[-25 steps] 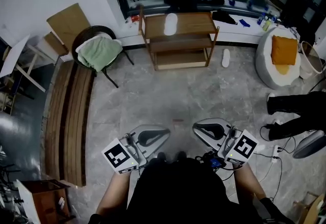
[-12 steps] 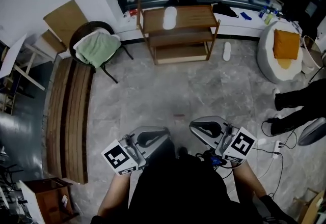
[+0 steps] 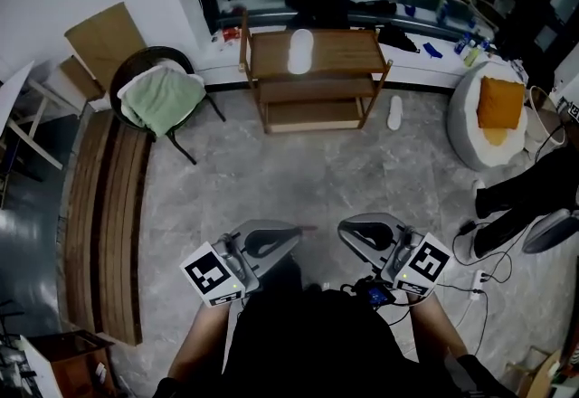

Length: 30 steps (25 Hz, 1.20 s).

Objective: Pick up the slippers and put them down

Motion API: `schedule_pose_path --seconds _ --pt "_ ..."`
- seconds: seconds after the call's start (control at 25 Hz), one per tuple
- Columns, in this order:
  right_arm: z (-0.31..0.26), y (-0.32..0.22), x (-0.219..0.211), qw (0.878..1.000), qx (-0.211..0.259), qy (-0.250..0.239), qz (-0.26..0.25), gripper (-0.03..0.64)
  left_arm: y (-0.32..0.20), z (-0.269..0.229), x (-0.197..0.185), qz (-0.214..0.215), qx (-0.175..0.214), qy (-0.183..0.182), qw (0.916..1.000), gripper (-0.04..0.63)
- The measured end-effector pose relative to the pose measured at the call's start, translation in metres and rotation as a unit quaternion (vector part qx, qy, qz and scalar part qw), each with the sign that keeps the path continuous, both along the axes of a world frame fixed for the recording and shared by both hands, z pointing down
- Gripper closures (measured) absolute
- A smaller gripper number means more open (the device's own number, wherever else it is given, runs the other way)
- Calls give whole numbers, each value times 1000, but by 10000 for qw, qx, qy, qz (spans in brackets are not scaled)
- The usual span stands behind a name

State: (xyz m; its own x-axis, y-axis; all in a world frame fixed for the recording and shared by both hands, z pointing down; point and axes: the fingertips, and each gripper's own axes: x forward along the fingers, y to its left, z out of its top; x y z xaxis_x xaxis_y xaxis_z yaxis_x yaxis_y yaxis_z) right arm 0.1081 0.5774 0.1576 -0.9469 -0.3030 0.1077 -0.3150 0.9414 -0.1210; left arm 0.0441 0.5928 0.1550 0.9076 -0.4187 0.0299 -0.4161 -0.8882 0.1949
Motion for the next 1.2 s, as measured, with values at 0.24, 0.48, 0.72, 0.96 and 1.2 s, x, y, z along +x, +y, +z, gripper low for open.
schedule_pose_path --seconds 0.24,0.48,0.72,0.96,1.2 --pt "2 -68 -39 9999 -30 132 95 586 -71 6 -36 24 19 41 10000 592" --pt "-3 -118 -68 9993 26 338 184 586 -123 0 -57 282 84 127 9995 592" --pt "-3 -159 -75 9986 -118 148 487 586 -168 9 -72 472 58 99 9988 592" --pt "7 -203 -79 9981 -313 54 528 586 -210 22 -80 426 -119 151 9989 592" --pt "21 -271 -81 9983 -452 -71 365 586 -275 39 -80 283 -341 15 9990 592"
